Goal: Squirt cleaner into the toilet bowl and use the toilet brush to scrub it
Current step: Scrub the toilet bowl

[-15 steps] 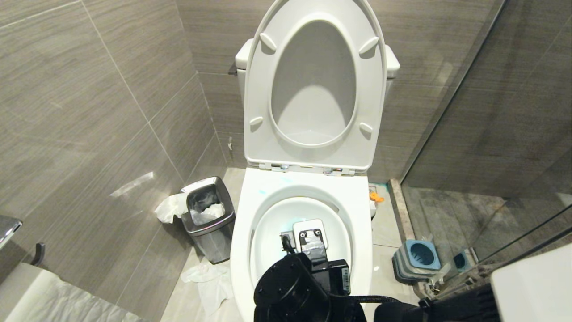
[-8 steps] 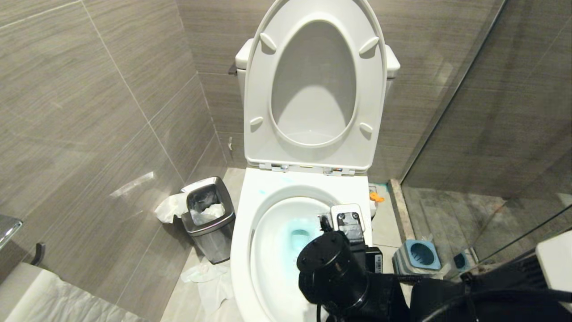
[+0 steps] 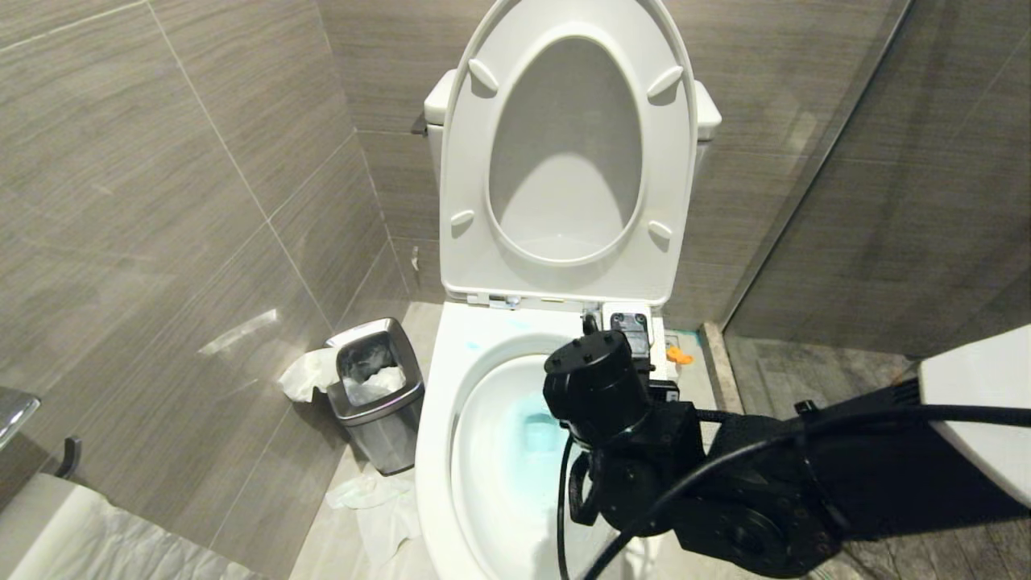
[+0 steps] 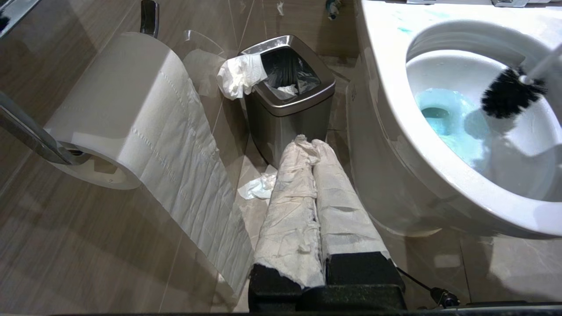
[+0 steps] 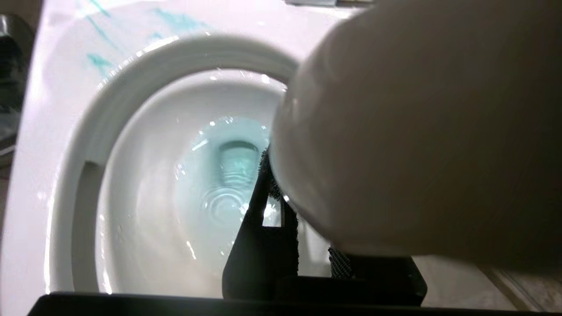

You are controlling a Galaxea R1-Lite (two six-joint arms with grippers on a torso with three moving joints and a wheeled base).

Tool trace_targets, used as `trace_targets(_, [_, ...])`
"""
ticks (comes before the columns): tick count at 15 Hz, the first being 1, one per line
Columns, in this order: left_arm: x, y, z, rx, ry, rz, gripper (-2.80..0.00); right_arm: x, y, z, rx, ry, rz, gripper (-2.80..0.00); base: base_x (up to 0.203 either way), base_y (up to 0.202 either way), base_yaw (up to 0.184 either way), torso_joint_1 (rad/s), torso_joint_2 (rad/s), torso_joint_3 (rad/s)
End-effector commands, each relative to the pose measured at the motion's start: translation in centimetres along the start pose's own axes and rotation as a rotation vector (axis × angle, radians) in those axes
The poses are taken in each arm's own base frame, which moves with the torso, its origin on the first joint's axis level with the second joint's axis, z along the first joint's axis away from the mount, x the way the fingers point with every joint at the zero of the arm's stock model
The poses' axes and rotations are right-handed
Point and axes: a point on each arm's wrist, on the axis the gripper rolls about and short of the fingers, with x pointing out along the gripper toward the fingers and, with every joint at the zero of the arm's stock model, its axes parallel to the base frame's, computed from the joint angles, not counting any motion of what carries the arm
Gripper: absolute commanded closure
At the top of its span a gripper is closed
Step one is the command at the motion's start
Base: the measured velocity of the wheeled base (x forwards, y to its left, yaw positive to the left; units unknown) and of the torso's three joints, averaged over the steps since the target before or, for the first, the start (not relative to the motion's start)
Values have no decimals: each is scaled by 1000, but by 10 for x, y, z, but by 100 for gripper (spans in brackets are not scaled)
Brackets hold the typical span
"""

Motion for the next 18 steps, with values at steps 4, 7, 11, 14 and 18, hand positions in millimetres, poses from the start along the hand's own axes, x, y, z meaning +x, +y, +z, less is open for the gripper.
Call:
trace_targets(4, [0,0,0,0,2,0,0,34,47,-2,2,-36,31,0,0,0,0,0,0,0])
trace_targets(7, [0,0,0,0,2,0,0,44,67,4,-8,-63,67,0,0,0,0,0,0,0])
trace_targets(11, [0,0,0,0,2,0,0,37,100,-6,-16,-83,131,0,0,0,0,0,0,0])
trace_targets(14, [0,0,0,0,2,0,0,13,115,-20,-44,-71,189,0,0,0,0,0,0,0])
trace_targets(18, [0,0,0,0,2,1,0,-11,107,-28,-84,-40,219,0,0,0,0,0,0,0])
